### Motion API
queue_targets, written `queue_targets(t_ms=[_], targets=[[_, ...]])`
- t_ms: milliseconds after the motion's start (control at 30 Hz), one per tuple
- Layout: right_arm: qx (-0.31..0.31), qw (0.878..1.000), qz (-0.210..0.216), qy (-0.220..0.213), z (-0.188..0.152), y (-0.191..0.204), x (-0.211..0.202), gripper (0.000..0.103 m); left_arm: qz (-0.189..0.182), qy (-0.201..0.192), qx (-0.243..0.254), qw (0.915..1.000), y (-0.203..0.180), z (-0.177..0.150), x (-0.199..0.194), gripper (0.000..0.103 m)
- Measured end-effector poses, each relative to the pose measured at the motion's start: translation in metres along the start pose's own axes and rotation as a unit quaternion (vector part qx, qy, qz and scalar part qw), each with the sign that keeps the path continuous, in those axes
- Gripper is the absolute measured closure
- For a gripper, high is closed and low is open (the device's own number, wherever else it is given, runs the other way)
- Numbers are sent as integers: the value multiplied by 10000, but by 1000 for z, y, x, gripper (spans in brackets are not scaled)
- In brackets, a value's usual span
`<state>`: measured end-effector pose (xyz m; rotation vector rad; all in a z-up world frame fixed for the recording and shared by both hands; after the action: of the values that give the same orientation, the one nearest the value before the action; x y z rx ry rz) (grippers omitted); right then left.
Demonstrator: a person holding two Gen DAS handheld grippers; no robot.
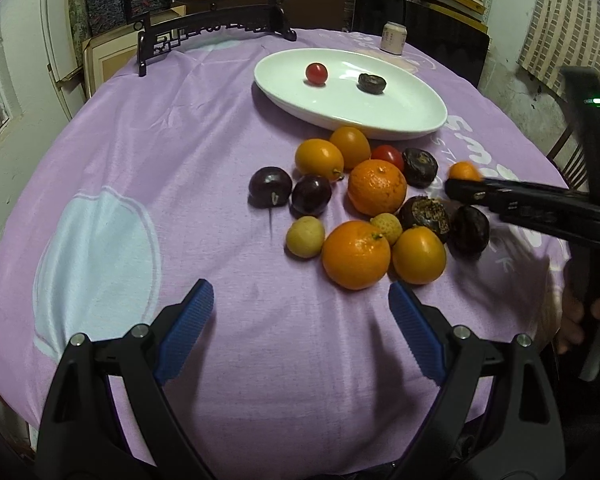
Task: Organize fruits
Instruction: 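Grasp a tangerine with the right tool while the left tool grasps another tangerine, then carry both tangerines to the plate and open both tools to release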
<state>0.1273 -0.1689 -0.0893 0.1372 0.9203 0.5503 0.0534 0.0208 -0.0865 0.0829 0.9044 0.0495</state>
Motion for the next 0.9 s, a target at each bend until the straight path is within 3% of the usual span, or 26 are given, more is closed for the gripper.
queue_targets(t_ms=[100, 167, 367, 433, 900], targets=[[42, 9997, -97, -214, -8, -3, -24, 66, -22, 61, 75, 10000, -7, 0, 6, 18], [171, 9995, -77, -258, -15, -10, -35, 66, -101, 166, 109, 9998, -13, 2, 14, 37], [292, 9992, -15, -282, -26, -12, -42, 66, -168, 134, 115, 9997, -31, 20, 31, 48], [272, 9993, 19, -267, -26, -10, -41, 66, -239, 148, 66, 9996, -32, 23, 32, 63], [64, 9996, 151, -218, -30, 7, -38, 66, -428, -74, -16, 9991, -18, 26, -1, 63]])
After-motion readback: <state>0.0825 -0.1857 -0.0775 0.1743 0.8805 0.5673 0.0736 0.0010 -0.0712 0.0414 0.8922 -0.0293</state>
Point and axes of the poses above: each gripper's, at about its wrist camera, not at the fingertips, and x roughly the way its jaws point, y to its left, z to its top, the point moved 1 cm from there along x, roughly the way its jaws point, and after that the axes turned 11 degrees about z, right-handed, at the moved point
